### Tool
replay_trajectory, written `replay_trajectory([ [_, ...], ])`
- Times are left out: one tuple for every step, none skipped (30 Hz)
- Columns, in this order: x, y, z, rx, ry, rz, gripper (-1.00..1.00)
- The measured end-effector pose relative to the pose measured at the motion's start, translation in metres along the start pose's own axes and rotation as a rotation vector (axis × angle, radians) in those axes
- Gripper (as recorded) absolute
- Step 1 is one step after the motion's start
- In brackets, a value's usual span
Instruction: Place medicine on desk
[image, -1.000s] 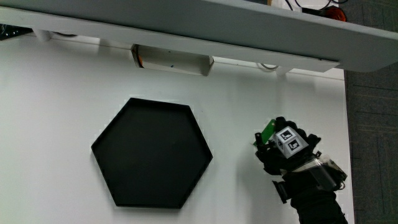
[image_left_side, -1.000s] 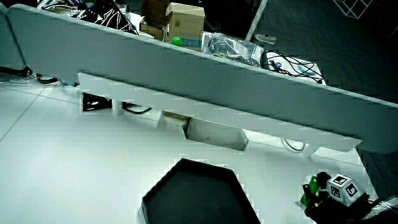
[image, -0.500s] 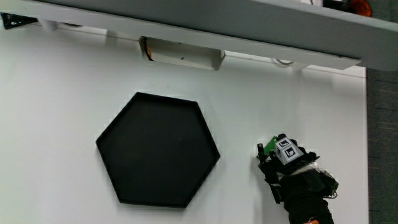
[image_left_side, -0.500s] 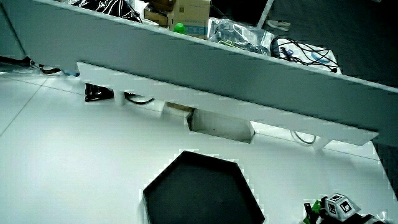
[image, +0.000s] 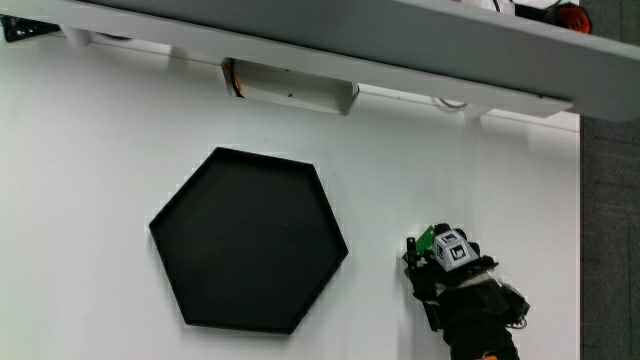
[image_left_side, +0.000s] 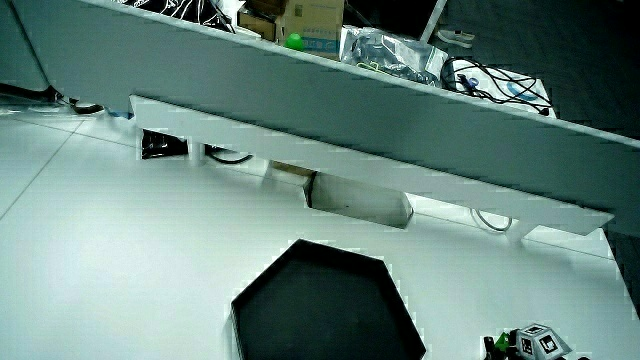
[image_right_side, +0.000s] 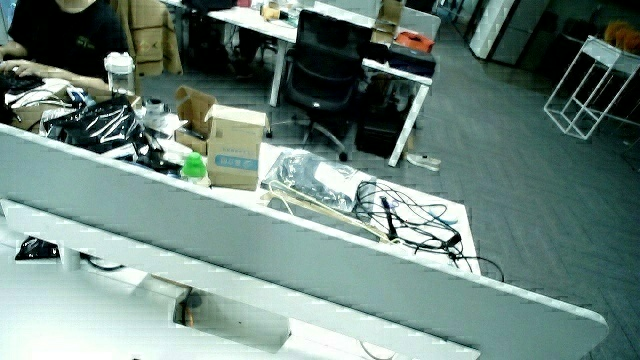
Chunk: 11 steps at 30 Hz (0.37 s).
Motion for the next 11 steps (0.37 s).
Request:
replay_trajectory([
  [-0.001,-0.002,0.0,0.009,0.003,0.004,-0.73],
  [-0.001,-0.003,0.0,0.029,0.001,0.008,-0.82],
  [-0.002,-0.006,0.001,0.042,0.005,0.006,-0.91],
  [-0.003,-0.005,-0.002,0.045,0.017,0.017,-1.0],
  [-0.004,-0.009,-0.001,0.075,0.022,0.015,-1.0],
  [-0.006,-0.011,-0.001,0.093,0.025,0.014,-1.0],
  [-0.005,-0.01,-0.005,0.127,0.031,0.01,-1.0],
  [-0.007,-0.018,-0.001,0.201,0.025,-0.002,-1.0],
  [-0.006,-0.017,-0.006,0.221,0.039,-0.018,-1.0],
  [-0.007,-0.022,-0.007,0.222,0.061,-0.014,-1.0],
  [-0.008,-0.025,-0.009,0.222,0.075,0.003,-1.0],
])
